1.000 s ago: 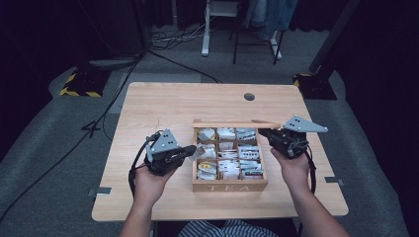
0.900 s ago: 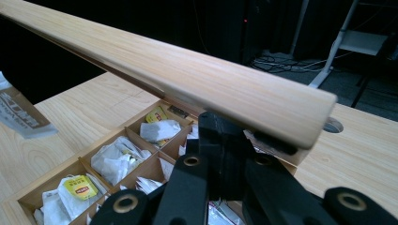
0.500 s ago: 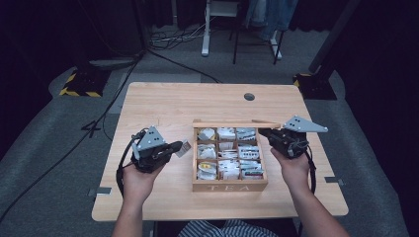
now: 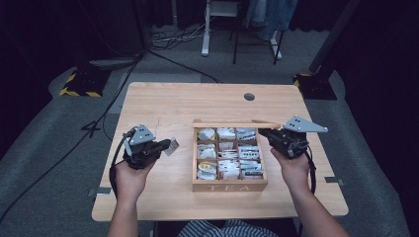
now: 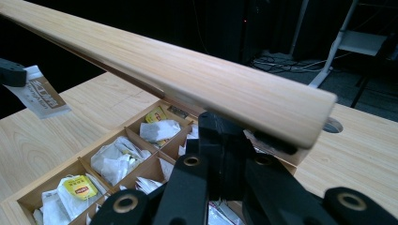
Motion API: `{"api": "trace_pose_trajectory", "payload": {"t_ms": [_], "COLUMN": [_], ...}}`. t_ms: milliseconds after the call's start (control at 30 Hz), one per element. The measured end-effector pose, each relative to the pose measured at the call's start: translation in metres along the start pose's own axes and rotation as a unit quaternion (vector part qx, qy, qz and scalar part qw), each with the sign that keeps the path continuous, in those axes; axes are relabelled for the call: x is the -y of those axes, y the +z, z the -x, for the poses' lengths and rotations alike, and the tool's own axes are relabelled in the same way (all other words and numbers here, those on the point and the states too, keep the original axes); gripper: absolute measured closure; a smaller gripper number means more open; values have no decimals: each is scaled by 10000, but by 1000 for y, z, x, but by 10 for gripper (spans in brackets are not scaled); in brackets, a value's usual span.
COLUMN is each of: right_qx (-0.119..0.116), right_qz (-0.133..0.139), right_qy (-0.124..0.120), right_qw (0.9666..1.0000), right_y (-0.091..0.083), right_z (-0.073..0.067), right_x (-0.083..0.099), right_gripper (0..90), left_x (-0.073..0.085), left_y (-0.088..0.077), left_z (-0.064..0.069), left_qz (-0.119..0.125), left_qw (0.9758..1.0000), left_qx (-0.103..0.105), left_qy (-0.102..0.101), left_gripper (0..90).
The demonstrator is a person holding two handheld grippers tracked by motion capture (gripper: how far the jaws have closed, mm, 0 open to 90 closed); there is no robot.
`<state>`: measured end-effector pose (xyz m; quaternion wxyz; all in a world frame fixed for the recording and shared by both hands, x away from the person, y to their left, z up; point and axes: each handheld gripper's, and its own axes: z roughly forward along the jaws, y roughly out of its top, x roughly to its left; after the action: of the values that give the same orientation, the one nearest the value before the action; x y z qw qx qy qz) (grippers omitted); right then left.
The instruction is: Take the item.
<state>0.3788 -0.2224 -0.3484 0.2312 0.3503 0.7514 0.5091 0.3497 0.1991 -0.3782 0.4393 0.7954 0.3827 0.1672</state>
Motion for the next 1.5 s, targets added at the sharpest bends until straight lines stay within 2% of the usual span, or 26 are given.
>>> {"api": "trace_pose_trajectory", "payload": {"t_ms": [100, 567, 733, 1300, 1500], "right_qx": [-1, -1, -1, -32, -46], "right_qz": [-1, 4, 0, -18, -39], "right_qy": [0, -5, -4, 8, 2], "right_qw": [10000, 10000, 10000, 10000, 10000], "right_y": [0, 0, 0, 1, 1], "right_z": [0, 0, 0, 0, 0], "right_x": [0, 0, 0, 1, 1], "right_gripper": [894, 893, 892, 890, 890], "left_x": [7, 29, 37, 51, 56], "left_y": [4, 21, 25, 36, 38], "left_z": [-8, -31, -39, -52, -55], "left_qz": [28, -51, -78, -314, -315], "left_qw": [9997, 9984, 9974, 9954, 9944], "left_qx": [104, -110, -90, -280, -370], "left_qy": [-196, -557, -717, -864, -938], "left_gripper": [895, 895, 895, 894, 892]}}
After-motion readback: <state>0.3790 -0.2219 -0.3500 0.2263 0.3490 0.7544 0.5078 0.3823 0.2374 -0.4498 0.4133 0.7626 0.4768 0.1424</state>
